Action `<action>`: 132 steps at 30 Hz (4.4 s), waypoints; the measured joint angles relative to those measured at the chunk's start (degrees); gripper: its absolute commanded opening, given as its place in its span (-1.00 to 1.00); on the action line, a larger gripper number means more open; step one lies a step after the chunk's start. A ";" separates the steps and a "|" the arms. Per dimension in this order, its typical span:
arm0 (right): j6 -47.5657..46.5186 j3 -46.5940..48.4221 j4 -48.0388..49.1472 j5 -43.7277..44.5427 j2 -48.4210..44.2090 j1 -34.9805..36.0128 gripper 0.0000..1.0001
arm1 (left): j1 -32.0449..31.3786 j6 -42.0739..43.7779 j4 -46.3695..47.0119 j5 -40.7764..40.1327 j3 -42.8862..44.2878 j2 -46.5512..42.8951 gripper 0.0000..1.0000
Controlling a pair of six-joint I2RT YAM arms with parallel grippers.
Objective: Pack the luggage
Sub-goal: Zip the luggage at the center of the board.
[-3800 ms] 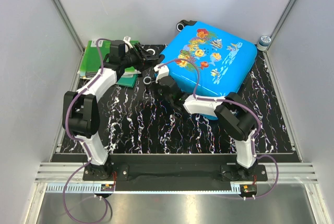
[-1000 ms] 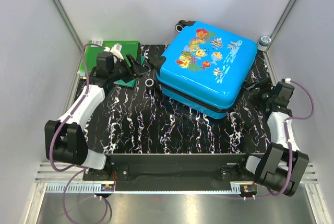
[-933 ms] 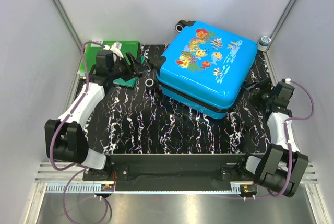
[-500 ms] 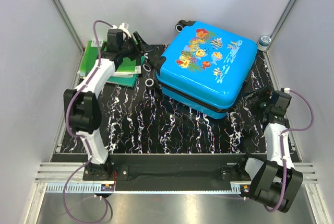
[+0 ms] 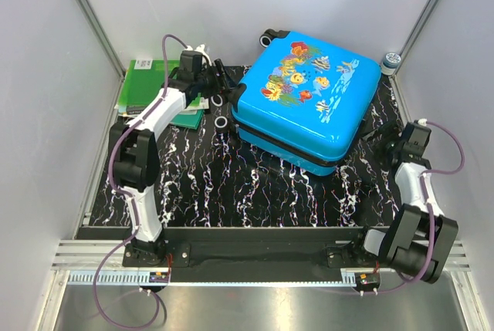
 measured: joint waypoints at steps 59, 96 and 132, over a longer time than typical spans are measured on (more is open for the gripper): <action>-6.45 31.76 4.68 3.26 25.53 2.47 0.87 | -29.55 -8.90 12.90 -14.32 -49.75 -46.90 0.54; -6.54 12.48 -5.20 -18.97 -15.50 1.05 0.89 | -31.95 36.92 -7.43 3.37 -36.98 -45.64 0.71; -8.13 5.57 -17.33 -35.82 -30.80 19.06 0.74 | -32.72 38.56 -6.32 6.56 -32.35 -35.19 -1.00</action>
